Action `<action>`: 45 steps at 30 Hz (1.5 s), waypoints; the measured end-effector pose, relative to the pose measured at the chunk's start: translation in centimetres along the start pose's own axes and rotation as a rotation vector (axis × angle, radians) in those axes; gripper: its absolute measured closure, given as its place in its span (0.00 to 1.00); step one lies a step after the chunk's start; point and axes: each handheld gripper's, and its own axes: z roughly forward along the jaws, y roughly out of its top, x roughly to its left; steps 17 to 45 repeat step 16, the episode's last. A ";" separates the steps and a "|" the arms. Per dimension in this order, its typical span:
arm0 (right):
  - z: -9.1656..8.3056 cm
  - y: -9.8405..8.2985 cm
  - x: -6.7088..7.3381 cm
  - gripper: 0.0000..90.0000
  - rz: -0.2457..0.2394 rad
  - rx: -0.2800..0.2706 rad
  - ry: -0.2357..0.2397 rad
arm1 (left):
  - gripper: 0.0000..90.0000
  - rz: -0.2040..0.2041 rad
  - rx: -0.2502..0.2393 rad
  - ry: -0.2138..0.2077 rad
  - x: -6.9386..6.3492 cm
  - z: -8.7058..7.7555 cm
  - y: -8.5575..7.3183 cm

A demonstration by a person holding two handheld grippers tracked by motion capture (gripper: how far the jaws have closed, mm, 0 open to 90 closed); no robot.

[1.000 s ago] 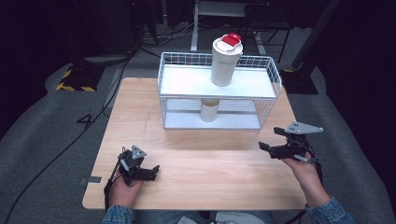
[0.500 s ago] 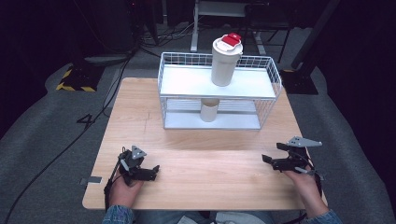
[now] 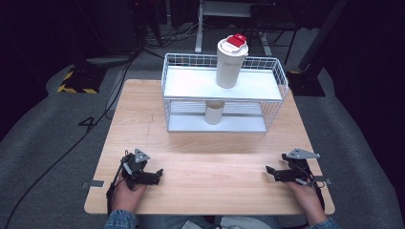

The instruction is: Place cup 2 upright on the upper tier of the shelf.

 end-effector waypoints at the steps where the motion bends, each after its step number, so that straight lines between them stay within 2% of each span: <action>1: 0.1 -0.1 0.0 0.09 -0.004 0.009 -0.002 | 0.00 -0.001 0.000 0.000 0.0 0.0 0.0; 7: 0.3 0.0 0.3 0.09 -0.036 0.032 -0.036 | 0.00 0.000 0.000 0.000 0.0 0.0 0.0; 10: 0.4 0.0 0.1 0.09 -0.009 0.045 -0.023 | 0.00 0.000 0.002 -0.003 0.0 0.0 0.0; 16: 0.5 0.0 0.3 0.06 0.005 0.051 -0.042 | 0.00 -0.005 0.002 0.000 0.4 0.1 0.1; 45: 0.5 0.0 0.3 0.06 0.005 0.051 -0.042 | 0.00 -0.005 0.002 0.000 0.4 0.1 0.1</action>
